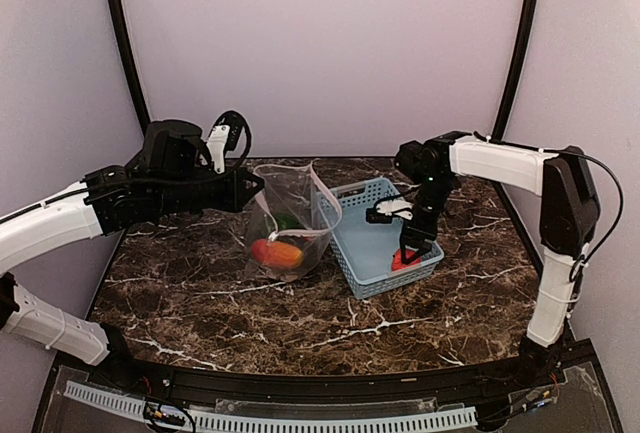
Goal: Place the food in the zip-top bag and seal the zipper
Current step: Pick up the fake fruit from the bin.
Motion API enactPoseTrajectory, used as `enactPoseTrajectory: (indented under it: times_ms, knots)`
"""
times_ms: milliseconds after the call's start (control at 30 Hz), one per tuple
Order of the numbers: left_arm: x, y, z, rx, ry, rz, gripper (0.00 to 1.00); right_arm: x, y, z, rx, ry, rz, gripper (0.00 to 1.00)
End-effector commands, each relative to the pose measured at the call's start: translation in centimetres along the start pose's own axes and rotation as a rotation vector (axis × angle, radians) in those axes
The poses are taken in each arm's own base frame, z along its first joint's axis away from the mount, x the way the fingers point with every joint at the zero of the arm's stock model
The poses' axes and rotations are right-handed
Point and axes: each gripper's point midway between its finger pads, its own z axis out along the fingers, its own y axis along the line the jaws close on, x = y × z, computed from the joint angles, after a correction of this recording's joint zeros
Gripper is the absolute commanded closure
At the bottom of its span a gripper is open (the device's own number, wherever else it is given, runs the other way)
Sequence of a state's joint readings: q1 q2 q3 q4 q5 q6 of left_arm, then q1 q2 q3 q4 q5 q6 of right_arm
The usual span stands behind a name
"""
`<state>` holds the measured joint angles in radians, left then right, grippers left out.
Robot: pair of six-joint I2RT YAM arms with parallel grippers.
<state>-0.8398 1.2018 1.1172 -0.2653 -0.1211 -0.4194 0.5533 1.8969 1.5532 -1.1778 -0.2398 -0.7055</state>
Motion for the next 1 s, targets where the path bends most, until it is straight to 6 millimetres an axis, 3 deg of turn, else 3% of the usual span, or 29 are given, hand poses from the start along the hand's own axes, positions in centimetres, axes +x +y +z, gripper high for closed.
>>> enactPoseTrajectory:
  times_ms: [0,267,733,967]
  knots:
    - [-0.4,0.4,-0.9,-0.007,-0.027,-0.014,0.99,0.8,-1.1,1.6,0.012,0.049,0.012,0.30]
    - [-0.3,0.4,-0.9,-0.003,-0.028,-0.017,0.99,1.7,-1.8,3.1,0.023,0.095,0.029,0.30]
    - [-0.2,0.2,-1.0,0.007,-0.024,-0.023,0.99,1.8,-2.6,4.2,0.032,0.120,0.054,0.40]
    - [-0.1,0.2,-1.0,0.009,-0.022,-0.026,0.99,1.0,-2.7,3.4,0.035,0.089,0.055,0.55]
